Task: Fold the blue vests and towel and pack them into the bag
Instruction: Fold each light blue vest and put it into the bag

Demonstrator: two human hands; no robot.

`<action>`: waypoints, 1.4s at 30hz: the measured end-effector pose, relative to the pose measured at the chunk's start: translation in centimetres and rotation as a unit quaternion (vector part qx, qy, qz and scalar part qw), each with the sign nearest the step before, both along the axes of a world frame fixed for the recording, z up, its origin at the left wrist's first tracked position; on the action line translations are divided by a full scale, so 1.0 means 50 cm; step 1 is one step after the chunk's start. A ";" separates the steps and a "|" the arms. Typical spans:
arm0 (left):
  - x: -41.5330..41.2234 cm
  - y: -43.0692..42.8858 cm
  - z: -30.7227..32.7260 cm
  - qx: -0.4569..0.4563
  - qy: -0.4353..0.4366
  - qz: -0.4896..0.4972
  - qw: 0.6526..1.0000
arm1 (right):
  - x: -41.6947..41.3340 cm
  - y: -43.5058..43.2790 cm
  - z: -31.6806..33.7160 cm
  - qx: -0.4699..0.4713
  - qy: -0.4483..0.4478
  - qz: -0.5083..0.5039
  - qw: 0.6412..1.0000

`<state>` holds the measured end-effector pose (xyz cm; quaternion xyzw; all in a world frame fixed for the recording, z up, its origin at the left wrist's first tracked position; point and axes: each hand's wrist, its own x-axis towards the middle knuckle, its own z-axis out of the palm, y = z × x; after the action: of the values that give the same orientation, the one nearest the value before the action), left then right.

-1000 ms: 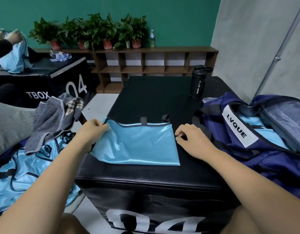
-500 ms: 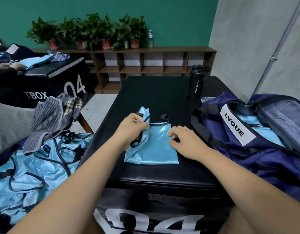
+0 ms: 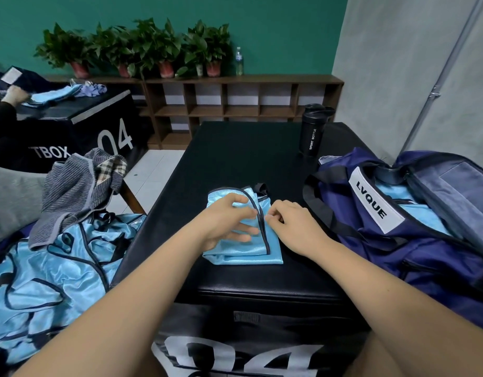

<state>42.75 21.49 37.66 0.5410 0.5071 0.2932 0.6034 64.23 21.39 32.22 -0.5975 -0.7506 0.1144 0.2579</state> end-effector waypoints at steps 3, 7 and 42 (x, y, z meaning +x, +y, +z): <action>-0.038 -0.009 0.000 0.168 0.185 -0.041 0.967 | -0.010 -0.002 -0.001 0.012 -0.005 0.003 1.000; -0.081 -0.021 -0.008 0.244 0.327 -0.142 0.902 | -0.018 -0.008 -0.002 -0.004 -0.009 0.012 1.000; -0.117 -0.073 -0.065 0.456 0.453 -0.196 0.741 | -0.065 -0.070 0.007 0.000 -0.143 0.210 0.967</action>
<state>36.88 17.85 34.43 0.9082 0.4089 0.0849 0.0283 60.96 17.87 32.54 -0.4371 -0.8882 0.0794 0.1175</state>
